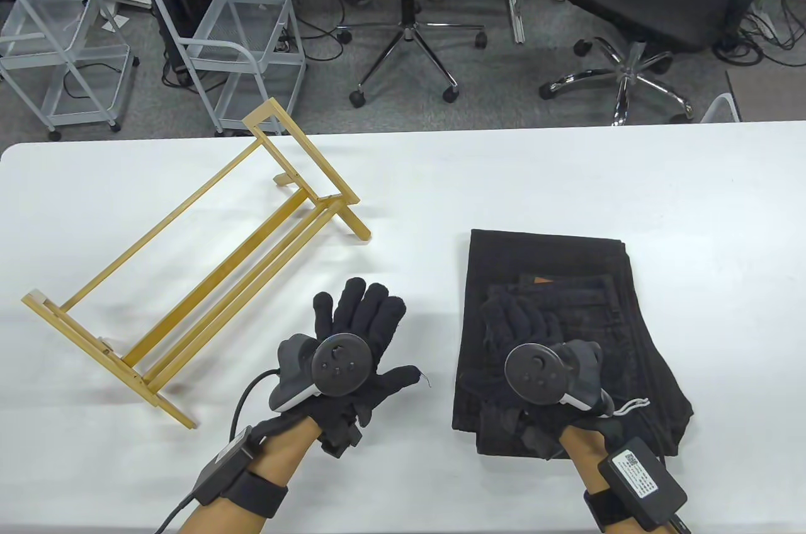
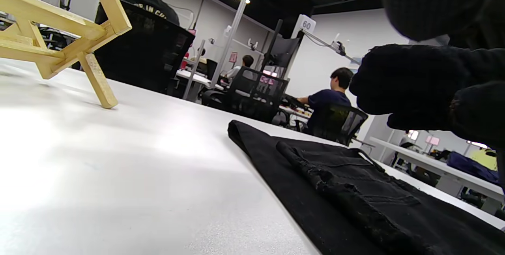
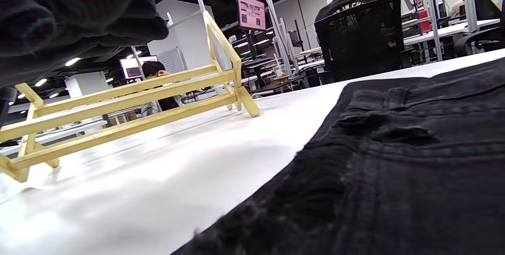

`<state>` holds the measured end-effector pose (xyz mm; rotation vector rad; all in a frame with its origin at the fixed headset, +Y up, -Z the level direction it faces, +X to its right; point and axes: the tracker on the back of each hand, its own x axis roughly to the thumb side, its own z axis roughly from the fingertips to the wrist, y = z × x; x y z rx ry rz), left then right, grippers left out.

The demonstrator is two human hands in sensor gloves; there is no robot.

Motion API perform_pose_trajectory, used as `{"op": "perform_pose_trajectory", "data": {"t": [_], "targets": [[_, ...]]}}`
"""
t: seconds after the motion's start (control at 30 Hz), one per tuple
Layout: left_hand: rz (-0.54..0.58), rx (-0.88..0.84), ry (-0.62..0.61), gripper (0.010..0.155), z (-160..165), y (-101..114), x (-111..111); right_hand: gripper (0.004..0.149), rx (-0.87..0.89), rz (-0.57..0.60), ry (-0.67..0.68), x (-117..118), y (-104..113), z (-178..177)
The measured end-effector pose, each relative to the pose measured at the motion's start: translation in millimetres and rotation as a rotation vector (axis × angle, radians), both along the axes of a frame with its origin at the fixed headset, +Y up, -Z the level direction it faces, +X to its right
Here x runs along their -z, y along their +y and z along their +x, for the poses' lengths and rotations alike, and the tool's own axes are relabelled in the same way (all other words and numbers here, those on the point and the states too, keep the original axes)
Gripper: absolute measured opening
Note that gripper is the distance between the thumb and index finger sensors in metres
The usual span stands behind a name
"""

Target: Hang trousers on book rack

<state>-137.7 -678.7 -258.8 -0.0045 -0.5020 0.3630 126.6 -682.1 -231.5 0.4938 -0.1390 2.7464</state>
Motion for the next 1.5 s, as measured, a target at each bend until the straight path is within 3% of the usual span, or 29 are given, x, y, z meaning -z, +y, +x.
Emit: {"op": "perform_pose_trajectory", "data": {"t": [0.43,1.07,1.5], "targets": [[-0.025,-0.005,-0.007,0.093,-1,3,4,0.099,-0.052,-0.032,-0.126,16,-10,13],[-0.036,-0.017,-0.022,0.092,8,4,7,0.104,-0.082,-0.101,-0.373,44,-25,63],[-0.061,0.003,-0.022,0.092,10,-1,9,0.109,-0.108,-0.256,-0.538,52,-42,90]]}}
